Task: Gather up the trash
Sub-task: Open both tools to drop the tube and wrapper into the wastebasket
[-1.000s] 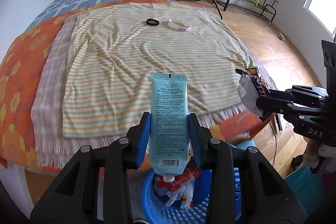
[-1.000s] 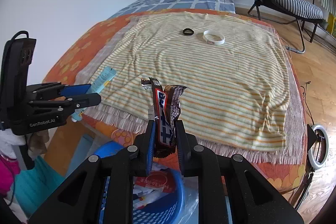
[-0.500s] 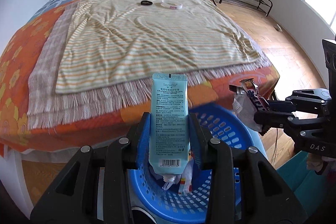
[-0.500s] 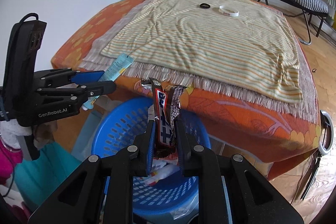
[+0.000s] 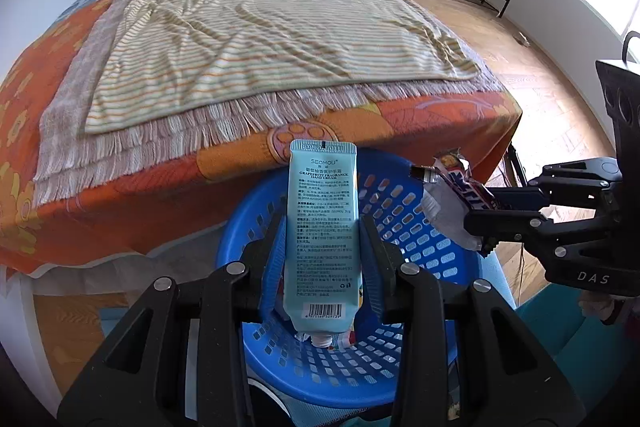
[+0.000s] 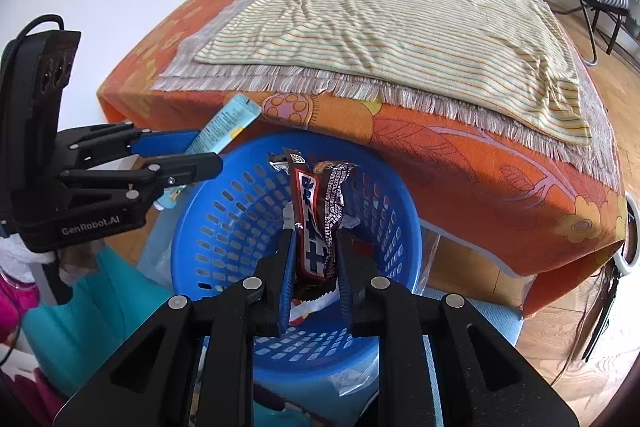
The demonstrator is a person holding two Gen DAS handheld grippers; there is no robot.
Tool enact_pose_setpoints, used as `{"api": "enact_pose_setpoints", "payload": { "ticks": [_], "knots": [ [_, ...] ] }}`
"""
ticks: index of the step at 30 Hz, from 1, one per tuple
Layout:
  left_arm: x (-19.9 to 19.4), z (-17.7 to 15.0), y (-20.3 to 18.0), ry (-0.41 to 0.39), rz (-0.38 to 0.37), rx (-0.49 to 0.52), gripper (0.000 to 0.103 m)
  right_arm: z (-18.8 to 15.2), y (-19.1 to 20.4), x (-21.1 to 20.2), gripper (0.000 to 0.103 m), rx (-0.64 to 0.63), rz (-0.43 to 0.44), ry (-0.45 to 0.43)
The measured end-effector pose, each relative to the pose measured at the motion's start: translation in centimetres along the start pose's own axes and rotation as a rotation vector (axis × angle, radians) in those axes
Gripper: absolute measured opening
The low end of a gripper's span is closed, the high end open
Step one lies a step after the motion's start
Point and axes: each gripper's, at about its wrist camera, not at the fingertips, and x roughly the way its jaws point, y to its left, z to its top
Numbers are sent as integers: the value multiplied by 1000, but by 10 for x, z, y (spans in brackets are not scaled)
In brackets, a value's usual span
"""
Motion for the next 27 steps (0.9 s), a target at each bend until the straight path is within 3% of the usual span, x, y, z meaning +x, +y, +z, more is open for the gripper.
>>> {"api": "enact_pose_setpoints", "payload": {
  "ticks": [21,24,27],
  "knots": [
    [15,-13,-4,47,16,22,37,-6,-1,12,23,15,-16,43],
    [16,-13,-4,45,18,20,49,-6,-2,14,24,14,-22,49],
    [15,-13,-4,41,21,16,50,-7,-3,15,34,20,-25,55]
  ]
}}
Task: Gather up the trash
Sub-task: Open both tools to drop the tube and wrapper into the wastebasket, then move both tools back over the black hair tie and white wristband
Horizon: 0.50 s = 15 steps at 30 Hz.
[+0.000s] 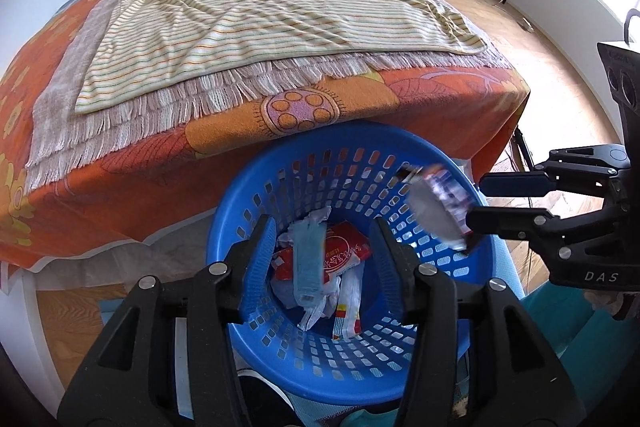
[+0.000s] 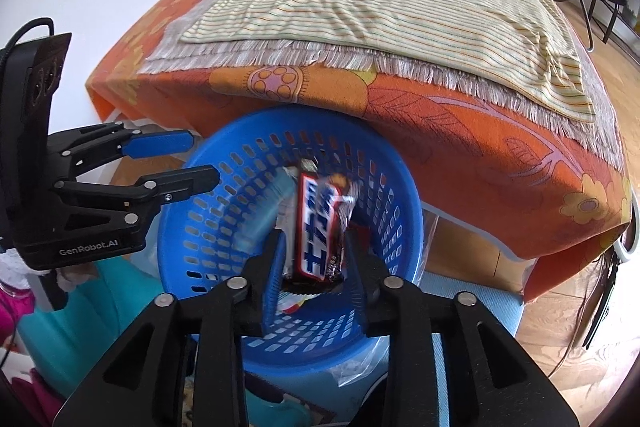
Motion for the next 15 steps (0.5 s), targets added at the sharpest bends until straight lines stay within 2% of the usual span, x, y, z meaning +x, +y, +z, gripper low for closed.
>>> {"api": "enact_pose_setpoints", "payload": {
  "ticks": [1,3,11,14,15],
  "knots": [
    [0,0,0,0,1,-2,50,0,0,0,40,0,0,-1],
    [1,0,1,2,1,-4,50,0,0,0,44,-1,-3,-4],
    [2,1,2,2,7,-7,50,0,1,1,52,-4,-37,2],
    [2,1,4,2,14,-12,55,1,2,0,55,-12,-57,-2],
    [2,1,4,0,16,-15,56,2,3,0,60,-15,-68,-5]
  ]
}}
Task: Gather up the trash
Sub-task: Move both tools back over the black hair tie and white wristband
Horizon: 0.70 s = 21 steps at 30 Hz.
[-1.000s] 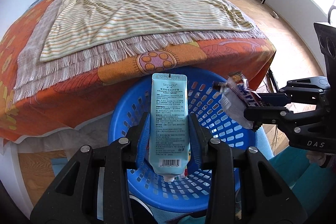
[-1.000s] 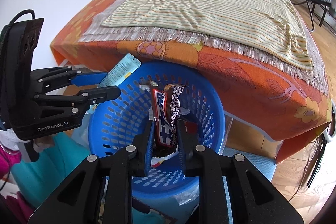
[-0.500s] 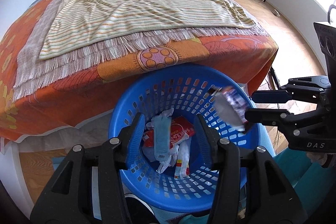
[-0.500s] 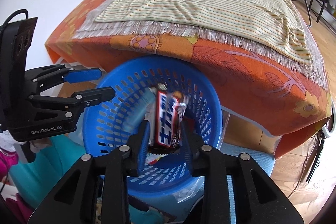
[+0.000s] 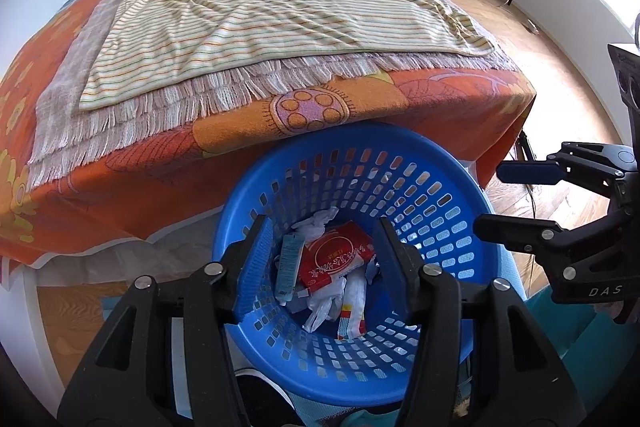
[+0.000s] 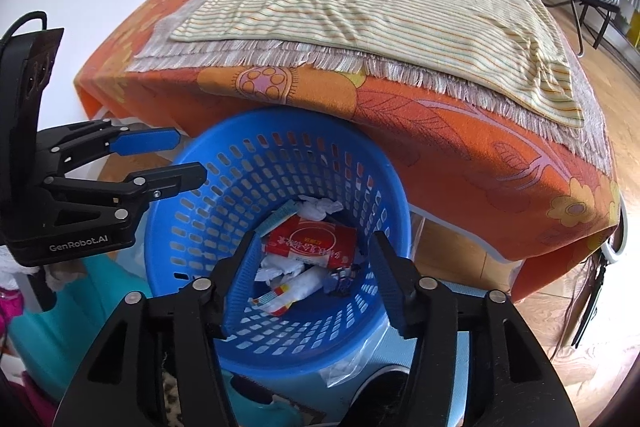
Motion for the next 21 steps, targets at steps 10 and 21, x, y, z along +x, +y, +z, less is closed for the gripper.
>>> {"api": "enact_pose_setpoints", "payload": {
  "ticks": [10,21],
  "knots": [
    [-3,11,8,-7,-7,-44,56,10,-13,-8,69,54,-38,-16],
    [-13,70,17,-54,-35,-58,56,60,-45,-27,73,171,-5,-82]
  ]
}}
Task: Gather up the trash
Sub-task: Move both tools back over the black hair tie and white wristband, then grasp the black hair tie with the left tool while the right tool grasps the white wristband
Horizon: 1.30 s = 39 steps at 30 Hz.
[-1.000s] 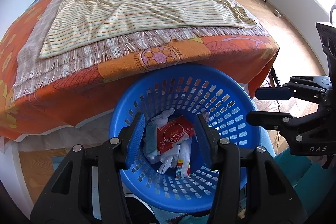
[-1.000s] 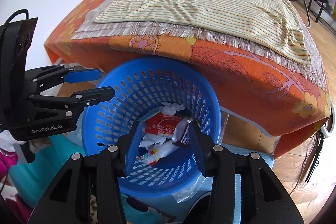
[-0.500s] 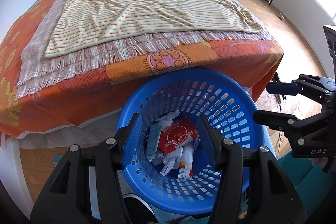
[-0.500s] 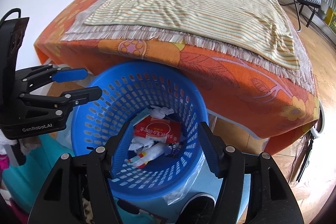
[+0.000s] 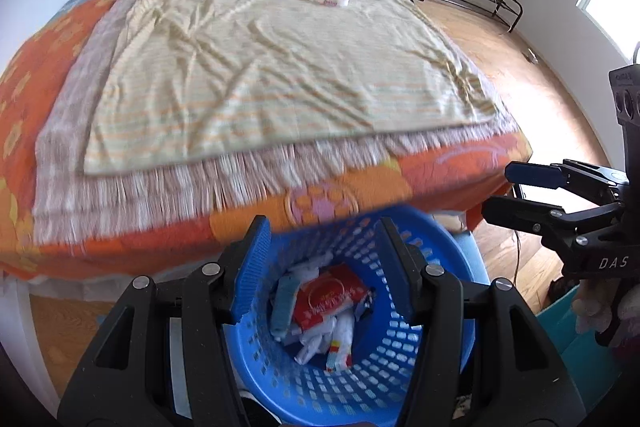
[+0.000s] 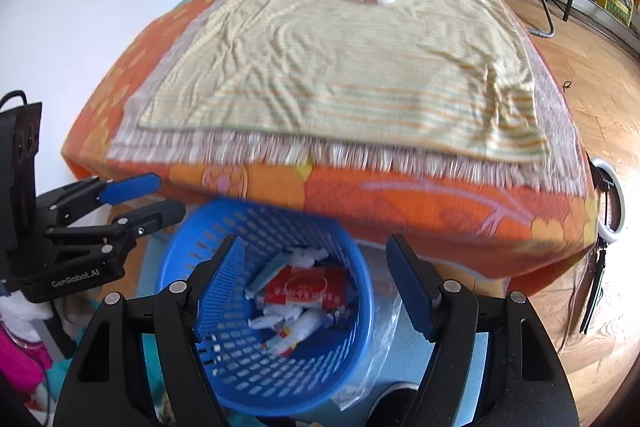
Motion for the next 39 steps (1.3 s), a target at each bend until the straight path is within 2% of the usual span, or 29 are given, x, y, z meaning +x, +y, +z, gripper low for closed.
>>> {"api": "enact_pose_setpoints", "payload": {
  "ticks": [6,9,14,17,20,22,24,26,31,33,35,36,39],
  "knots": [
    [2,61,6,-68,20,37,56,55,-9,-4,73,-27,-79,-96],
    [13,94,14,-76,26,37,56,85,-17,4,75,-26,-100,-119],
    [42,144,30,-69,16,19,56,131,-36,20,75,-5,-70,-149],
    [64,176,39,-60,18,5,56,158,-49,32,75,28,-115,-180],
    [85,205,48,-50,14,-23,45,184,-67,51,75,83,-137,-182],
    [101,225,55,-49,12,-39,45,199,-79,62,75,137,-135,-162],
    [115,241,61,-46,16,-49,43,212,-92,74,75,197,-94,-132],
    [132,256,67,-30,16,-59,34,223,-103,85,75,240,-45,-119],
    [166,285,83,1,-19,-135,32,241,-115,107,75,280,-29,-113],
    [176,293,86,8,-11,-144,25,247,-120,116,75,313,-11,-104],
    [184,298,89,20,-12,-156,17,251,-121,121,70,326,17,-109],
    [188,300,91,24,-14,-163,15,253,-120,124,64,319,20,-104],
    [197,304,96,36,-5,-182,15,258,-116,129,56,295,-7,-100]
  ]
}}
